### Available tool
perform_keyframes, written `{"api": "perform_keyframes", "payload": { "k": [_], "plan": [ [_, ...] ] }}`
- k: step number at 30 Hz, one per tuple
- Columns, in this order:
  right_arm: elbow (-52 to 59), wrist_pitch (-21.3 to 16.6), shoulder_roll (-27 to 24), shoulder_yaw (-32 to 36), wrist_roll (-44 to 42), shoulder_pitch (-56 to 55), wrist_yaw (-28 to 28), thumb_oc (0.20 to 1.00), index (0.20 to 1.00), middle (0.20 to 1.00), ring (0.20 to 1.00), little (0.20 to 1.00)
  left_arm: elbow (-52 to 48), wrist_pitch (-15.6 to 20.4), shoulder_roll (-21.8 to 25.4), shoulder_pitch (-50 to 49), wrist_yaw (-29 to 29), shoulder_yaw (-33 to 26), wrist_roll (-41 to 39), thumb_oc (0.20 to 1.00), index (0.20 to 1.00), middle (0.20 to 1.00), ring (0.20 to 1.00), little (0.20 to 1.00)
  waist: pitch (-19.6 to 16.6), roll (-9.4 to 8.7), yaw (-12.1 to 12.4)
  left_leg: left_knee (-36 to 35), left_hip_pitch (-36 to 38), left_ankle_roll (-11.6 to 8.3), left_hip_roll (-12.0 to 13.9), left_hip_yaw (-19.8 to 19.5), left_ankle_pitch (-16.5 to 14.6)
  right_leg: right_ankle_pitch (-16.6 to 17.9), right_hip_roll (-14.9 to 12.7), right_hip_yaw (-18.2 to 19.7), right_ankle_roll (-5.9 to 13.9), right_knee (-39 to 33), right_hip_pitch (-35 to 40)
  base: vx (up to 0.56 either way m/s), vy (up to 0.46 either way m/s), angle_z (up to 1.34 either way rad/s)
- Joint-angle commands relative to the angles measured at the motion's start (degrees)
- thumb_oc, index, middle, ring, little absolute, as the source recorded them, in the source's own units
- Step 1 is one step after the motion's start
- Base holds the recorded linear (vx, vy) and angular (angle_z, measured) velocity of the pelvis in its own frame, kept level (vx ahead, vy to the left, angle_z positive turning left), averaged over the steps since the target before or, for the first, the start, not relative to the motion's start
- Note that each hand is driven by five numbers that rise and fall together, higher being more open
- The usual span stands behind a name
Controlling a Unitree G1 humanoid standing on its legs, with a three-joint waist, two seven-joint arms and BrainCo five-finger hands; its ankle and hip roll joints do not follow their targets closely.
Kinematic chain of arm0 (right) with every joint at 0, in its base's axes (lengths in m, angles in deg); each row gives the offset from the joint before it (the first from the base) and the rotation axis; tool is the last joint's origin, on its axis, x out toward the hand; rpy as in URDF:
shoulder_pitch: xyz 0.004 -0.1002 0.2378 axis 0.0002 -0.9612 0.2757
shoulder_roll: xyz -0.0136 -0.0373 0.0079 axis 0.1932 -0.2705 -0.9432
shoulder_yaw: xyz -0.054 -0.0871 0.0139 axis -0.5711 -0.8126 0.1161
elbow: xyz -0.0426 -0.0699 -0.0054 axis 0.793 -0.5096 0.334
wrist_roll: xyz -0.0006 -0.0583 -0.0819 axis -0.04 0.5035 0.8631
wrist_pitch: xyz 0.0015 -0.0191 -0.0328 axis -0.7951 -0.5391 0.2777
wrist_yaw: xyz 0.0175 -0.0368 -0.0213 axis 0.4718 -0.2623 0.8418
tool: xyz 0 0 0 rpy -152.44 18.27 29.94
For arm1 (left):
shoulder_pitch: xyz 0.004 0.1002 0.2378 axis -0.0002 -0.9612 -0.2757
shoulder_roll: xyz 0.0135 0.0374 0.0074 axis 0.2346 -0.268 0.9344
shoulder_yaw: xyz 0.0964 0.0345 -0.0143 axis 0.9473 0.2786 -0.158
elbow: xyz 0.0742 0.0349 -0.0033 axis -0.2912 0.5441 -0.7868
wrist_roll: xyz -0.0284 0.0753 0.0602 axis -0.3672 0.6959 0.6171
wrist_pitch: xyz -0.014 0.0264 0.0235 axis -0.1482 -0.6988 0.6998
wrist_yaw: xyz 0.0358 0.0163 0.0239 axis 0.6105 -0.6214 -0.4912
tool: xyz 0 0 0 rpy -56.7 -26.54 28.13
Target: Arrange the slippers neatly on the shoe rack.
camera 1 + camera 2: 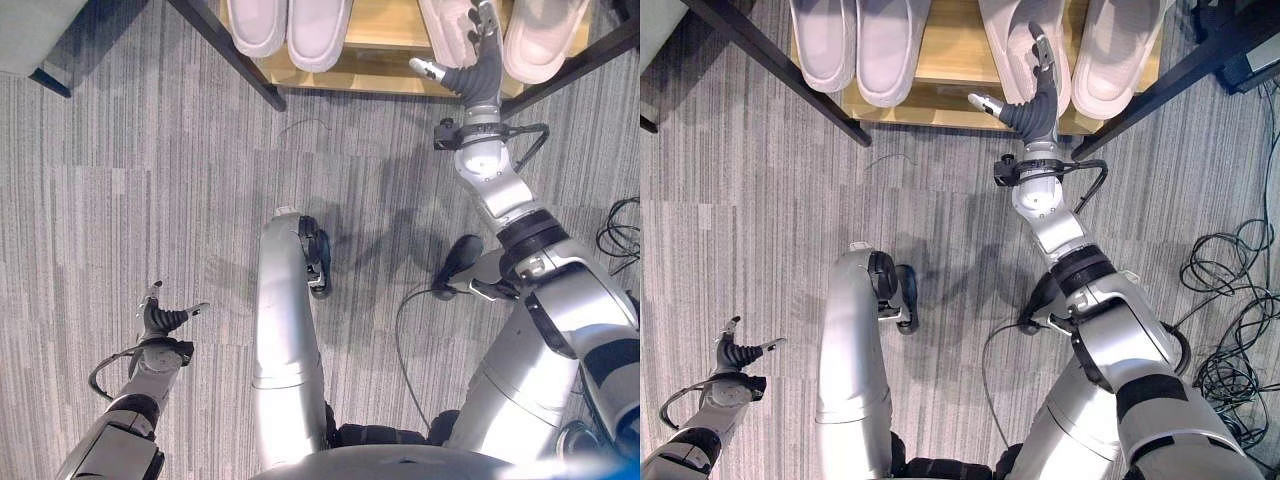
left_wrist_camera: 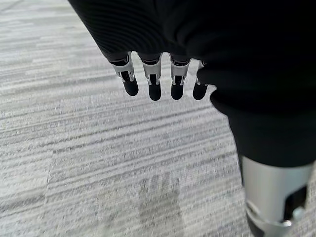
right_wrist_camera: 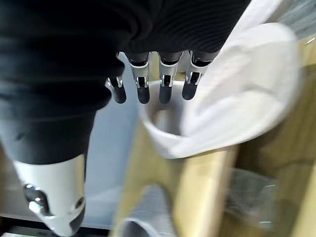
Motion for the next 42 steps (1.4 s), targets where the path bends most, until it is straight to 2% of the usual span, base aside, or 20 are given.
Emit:
{"api": "perform_keyframes", "payload": {
  "k": [1,7,15,21,28,37,42],
  "plan": [
    [5.26,-5.97,-0.14,0.77,1.39,0.51,-0.48,1.000,1.000,1.000,1.000,1.000,2.30,0.05,1.10,-3.74,-2.87,0.08,1.75,1.000,1.000,1.000,1.000,1.000,-1.52,0.27,1.33,-4.01,2.52,-1.15,-1.59,-0.72,-4.15,-0.07,-0.50,4.38,3.83,-4.26,-2.35,0.00,0.000,0.00],
    [5.74,-5.43,1.02,-1.05,1.18,0.78,-2.63,1.000,1.000,1.000,1.000,1.000,1.46,0.42,0.08,-3.58,-3.17,1.22,2.82,1.000,1.000,1.000,1.000,1.000,-1.52,0.18,1.43,-3.64,2.52,-1.42,-1.35,-0.86,-4.17,-0.23,-0.31,4.66,3.69,-4.13,-2.35,0.00,0.000,0.00],
    [-14.90,-4.02,6.61,-2.94,-5.24,7.10,-4.78,1.000,1.000,1.000,1.000,1.000,2.59,1.38,0.76,-3.48,-2.08,3.59,1.65,1.000,1.000,1.000,1.000,1.000,-1.52,1.23,3.08,-4.01,2.52,-1.72,-1.76,-1.31,-3.65,-0.05,-0.47,4.91,3.71,-3.95,-2.35,0.00,-0.002,0.02],
    [-20.55,-3.52,7.93,-3.66,-6.29,10.51,-5.07,1.000,1.000,1.000,1.000,1.000,3.29,1.27,1.22,-2.60,-1.47,4.63,1.44,1.000,1.000,1.000,1.000,1.000,-1.52,1.66,3.69,-4.24,2.52,-1.91,-1.99,-1.62,-3.32,-0.05,-0.27,4.91,3.78,-3.82,-2.35,0.00,0.000,0.00],
    [-29.03,-2.72,7.16,-3.66,-7.30,14.87,-4.65,1.000,1.000,1.000,1.000,1.000,3.96,1.63,2.26,-3.13,-0.06,6.42,0.99,1.000,1.000,1.000,1.000,1.000,-1.52,2.36,4.83,-4.71,2.52,-2.11,-2.55,-1.61,-3.03,0.00,-0.60,5.14,4.12,-3.66,-2.35,0.01,-0.005,0.04],
    [-31.15,-2.45,5.19,-2.86,-8.10,16.25,-4.13,1.000,1.000,1.000,1.000,1.000,4.64,1.24,2.14,-2.91,1.41,7.66,0.47,1.000,1.000,1.000,1.000,1.000,-1.52,2.28,5.05,-4.64,2.52,-2.25,-2.72,-1.06,-3.25,0.25,-0.46,5.61,4.56,-3.16,-2.35,0.01,-0.003,0.04],
    [-34.75,-2.28,3.85,-2.26,-8.91,17.95,-3.93,1.000,1.000,1.000,1.000,1.000,4.89,1.40,2.16,-3.33,2.38,8.55,0.16,1.000,1.000,1.000,1.000,1.000,-1.52,3.16,5.47,-4.72,2.52,-2.26,-2.99,-1.00,-3.14,0.32,-0.73,5.84,4.88,-3.06,-2.35,0.01,0.016,0.02]
  ]
}}
